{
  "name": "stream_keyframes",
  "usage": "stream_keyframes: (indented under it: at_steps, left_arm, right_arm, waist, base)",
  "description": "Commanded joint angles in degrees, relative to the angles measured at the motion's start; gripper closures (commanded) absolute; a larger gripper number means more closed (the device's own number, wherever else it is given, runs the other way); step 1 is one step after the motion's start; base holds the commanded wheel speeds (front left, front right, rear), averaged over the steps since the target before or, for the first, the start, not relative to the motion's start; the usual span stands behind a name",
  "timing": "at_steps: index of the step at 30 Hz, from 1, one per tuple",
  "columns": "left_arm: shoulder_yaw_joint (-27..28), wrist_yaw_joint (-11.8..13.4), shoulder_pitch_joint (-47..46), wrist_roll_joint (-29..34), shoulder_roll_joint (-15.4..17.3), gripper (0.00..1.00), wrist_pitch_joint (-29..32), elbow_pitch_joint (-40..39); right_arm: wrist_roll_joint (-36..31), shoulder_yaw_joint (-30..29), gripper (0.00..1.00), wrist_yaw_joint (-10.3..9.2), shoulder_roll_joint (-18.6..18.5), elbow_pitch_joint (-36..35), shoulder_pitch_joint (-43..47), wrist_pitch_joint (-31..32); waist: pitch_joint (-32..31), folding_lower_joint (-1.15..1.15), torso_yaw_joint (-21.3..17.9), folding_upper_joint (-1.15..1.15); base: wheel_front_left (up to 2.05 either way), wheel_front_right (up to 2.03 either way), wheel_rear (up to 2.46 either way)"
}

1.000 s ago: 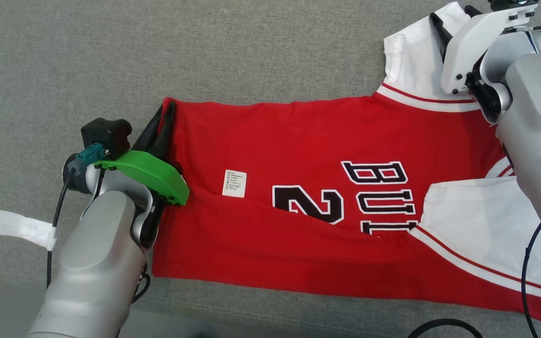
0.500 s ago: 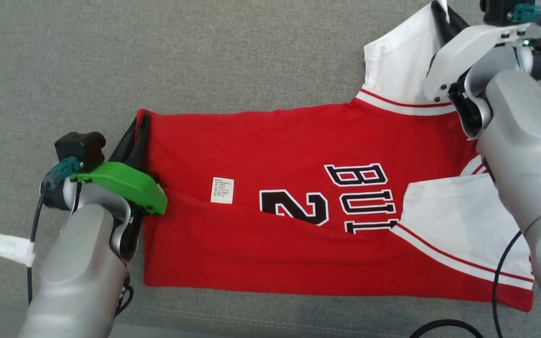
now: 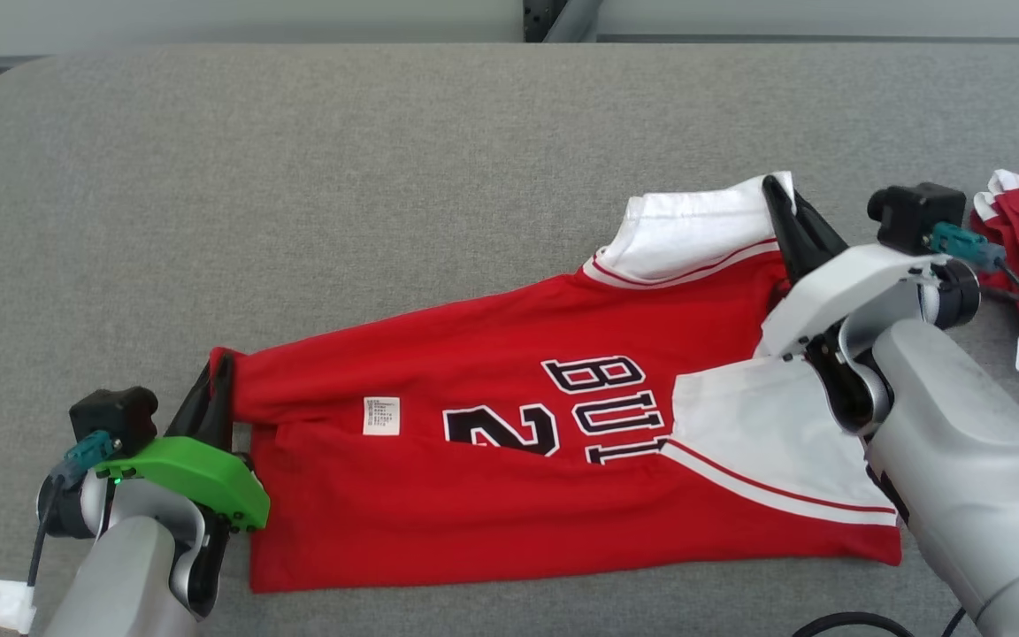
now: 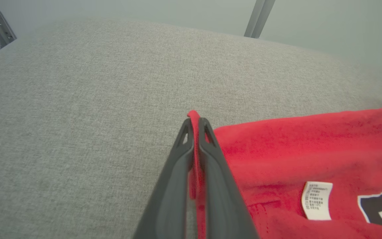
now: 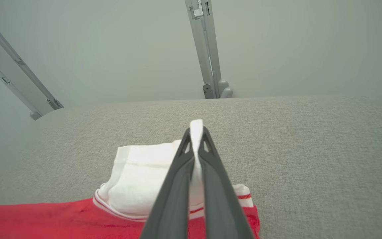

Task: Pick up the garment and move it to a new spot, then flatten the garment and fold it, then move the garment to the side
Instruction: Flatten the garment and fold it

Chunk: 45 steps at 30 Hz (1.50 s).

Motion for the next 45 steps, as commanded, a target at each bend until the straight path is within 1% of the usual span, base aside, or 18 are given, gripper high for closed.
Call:
stream_keyframes:
  at_steps: [1, 5, 6, 9, 14, 22, 26, 27, 28, 29, 30, 31, 32, 33, 34, 38, 41, 45]
  left_arm:
    - [0.3, 0.1, 1.0, 0.6, 0.6, 1.0, 0.0, -0.2]
    - [0.4, 0.1, 3.7, 0.7, 0.5, 1.0, 0.0, -0.9]
    - [0.6, 0.1, 4.9, 0.8, 0.6, 1.0, 0.0, -1.0]
    - [1.1, 0.1, 7.4, 1.2, 0.7, 1.0, 0.0, -1.5]
    - [2.3, 0.1, 10.9, 1.9, 0.5, 1.0, 0.0, -2.6]
    - [4.1, 0.1, 14.7, 2.5, -0.4, 1.0, 0.0, -3.5]
    - [3.0, 0.1, 15.7, 2.5, -0.8, 1.0, 0.0, -3.0]
    - [2.9, 0.1, 15.8, 2.4, -0.8, 0.93, 0.0, -2.9]
    - [2.9, 0.1, 15.9, 2.4, -0.9, 0.78, 0.0, -2.8]
    - [2.9, 0.1, 16.2, 2.5, -1.2, 0.48, 0.0, -2.6]
    - [3.1, 0.1, 16.5, 2.6, -1.4, 0.01, 0.0, -2.6]
    - [3.4, 0.1, 16.9, 2.7, -1.7, 0.0, 0.0, -2.6]
    - [3.8, 0.1, 17.4, 2.9, -1.9, 0.0, 0.0, -2.5]
    - [3.8, 0.1, 17.4, 2.9, -1.9, 0.0, 0.0, -2.5]
    - [4.8, 0.1, 17.9, 3.2, -2.1, 0.0, 0.0, -2.7]
    - [10.4, 0.7, 21.6, 5.9, -4.0, 0.0, 0.0, -5.3]
    - [15.0, 2.1, 25.4, 9.3, -5.6, 0.0, 0.0, -8.5]
    - [18.3, 2.0, 28.3, 13.7, -7.8, 0.0, 0.0, -12.0]
  right_arm:
    - [0.2, -0.3, 1.0, -0.1, -0.3, -0.9, 1.8, -0.2]
    - [0.1, -4.1, 1.0, -0.1, -0.9, -7.2, 9.3, -0.2]
    - [-0.7, -5.3, 1.0, -0.09, -0.8, -10.1, 12.9, -0.2]
    - [-1.3, -7.5, 1.0, -0.09, -0.3, -14.4, 19.2, -0.2]
    - [-1.6, -9.0, 1.0, -0.09, 0.5, -15.8, 24.2, -0.2]
    - [-2.4, -11.7, 1.0, -0.09, 1.8, -16.6, 28.4, -0.2]
    - [-3.3, -11.7, 1.0, -0.09, 1.9, -15.4, 29.5, -0.2]
    - [-3.5, -11.8, 1.0, -0.09, 1.9, -15.0, 29.6, -0.2]
    - [-3.8, -11.8, 1.0, -0.1, 1.9, -14.5, 29.8, -0.2]
    - [-4.2, -11.6, 1.0, -0.09, 1.9, -14.0, 29.9, -0.2]
    - [-4.4, -11.7, 1.0, -0.09, 2.0, -13.6, 30.0, -0.2]
    - [-4.6, -11.6, 0.82, -0.09, 2.0, -13.3, 30.2, -0.2]
    - [-4.8, -11.8, 0.42, -0.09, 2.0, -13.1, 30.6, -0.2]
    - [-4.8, -11.8, 0.42, -0.09, 2.0, -13.1, 30.6, -0.2]
    - [-4.8, -12.2, 0.0, -0.1, 2.1, -12.8, 31.2, -0.2]
    - [-5.0, -13.8, 0.0, -0.1, 2.3, -12.9, 34.1, -0.2]
    - [-5.2, -15.2, 0.0, -0.09, 2.5, -13.6, 36.8, -0.2]
    - [-5.9, -15.7, 0.0, -0.09, 3.4, -14.6, 38.5, -0.2]
  waist:
    - [-3.7, 0.0, -3.4, 0.0]
    - [-4.9, 0.0, -4.7, 0.0]
    - [-5.2, 0.0, -5.3, 0.0]
    - [-6.0, 0.0, -6.3, 0.0]
    - [-6.8, 0.0, -6.6, 0.0]
    - [-7.3, 0.0, -5.8, 0.0]
    - [-7.1, 0.0, -5.6, 0.0]
    - [-7.1, 0.0, -5.6, 0.0]
    - [-7.0, 0.0, -5.6, 0.0]
    - [-7.0, 0.0, -5.5, 0.0]
    - [-7.1, 0.0, -5.5, 0.0]
    - [-7.1, 0.0, -5.5, 0.0]
    - [-7.3, 0.0, -5.5, 0.0]
    - [-7.3, 0.0, -5.5, 0.0]
    - [-7.6, 0.0, -5.5, 0.0]
    - [-9.6, 0.0, -5.2, 0.0]
    - [-11.2, 0.0, -4.9, 0.0]
    - [-12.1, 0.0, -4.2, 0.0]
  base:
    - [0.0, 0.0, 0.0]
    - [0.0, 0.0, 0.0]
    - [0.0, 0.0, 0.0]
    - [0.0, 0.0, 0.0]
    - [0.0, 0.0, 0.0]
    - [0.0, 0.0, 0.0]
    - [0.0, 0.0, 0.0]
    - [0.0, 0.0, 0.0]
    - [0.0, 0.0, 0.0]
    - [0.0, 0.0, 0.0]
    - [0.0, 0.0, 0.0]
    - [0.0, 0.0, 0.0]
    - [0.0, 0.0, 0.0]
    - [0.0, 0.0, 0.0]
    - [0.0, 0.0, 0.0]
    - [0.0, 0.0, 0.0]
    - [0.0, 0.0, 0.0]
    - [0.0, 0.0, 0.0]
